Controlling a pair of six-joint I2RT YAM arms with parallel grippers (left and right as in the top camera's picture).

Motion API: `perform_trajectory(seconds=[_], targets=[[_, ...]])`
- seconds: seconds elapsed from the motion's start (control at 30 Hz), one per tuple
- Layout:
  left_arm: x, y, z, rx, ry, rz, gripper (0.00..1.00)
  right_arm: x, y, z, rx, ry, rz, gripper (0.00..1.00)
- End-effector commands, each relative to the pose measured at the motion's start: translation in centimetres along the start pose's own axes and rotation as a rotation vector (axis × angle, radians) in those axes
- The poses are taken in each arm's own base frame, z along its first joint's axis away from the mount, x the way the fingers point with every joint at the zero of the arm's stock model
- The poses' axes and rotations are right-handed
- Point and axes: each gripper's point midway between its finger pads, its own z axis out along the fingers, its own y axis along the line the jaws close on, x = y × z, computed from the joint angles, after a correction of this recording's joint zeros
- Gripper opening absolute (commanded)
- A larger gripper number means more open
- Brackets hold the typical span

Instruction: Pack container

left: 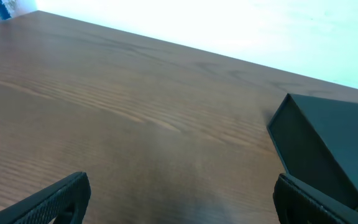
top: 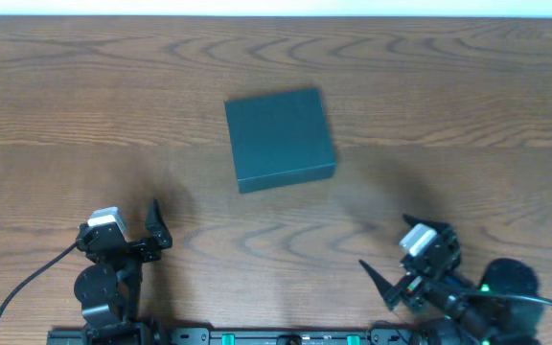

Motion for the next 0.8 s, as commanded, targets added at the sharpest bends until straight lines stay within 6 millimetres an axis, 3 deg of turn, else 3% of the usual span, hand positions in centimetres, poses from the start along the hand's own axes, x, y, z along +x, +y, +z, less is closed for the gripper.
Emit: perform_trajectory(seconds=[0.0,0.3,0.77], targets=[[1.2,0.4,0.3,-0.012,0.025,0.008,0.95,2.9,0.3,1.4,-0.006,0.008,-0.013,0.99],[1.2,0.4,0.3,-0.012,0.025,0.008,0.95,9.5,0.7,4.9,-0.017,0.036,0.131,0.99],[1.2,0.4,0.3,-0.012,0.025,0.008,0.95,9.5,0.4,4.9,0.003,0.036,0.138,0.99]])
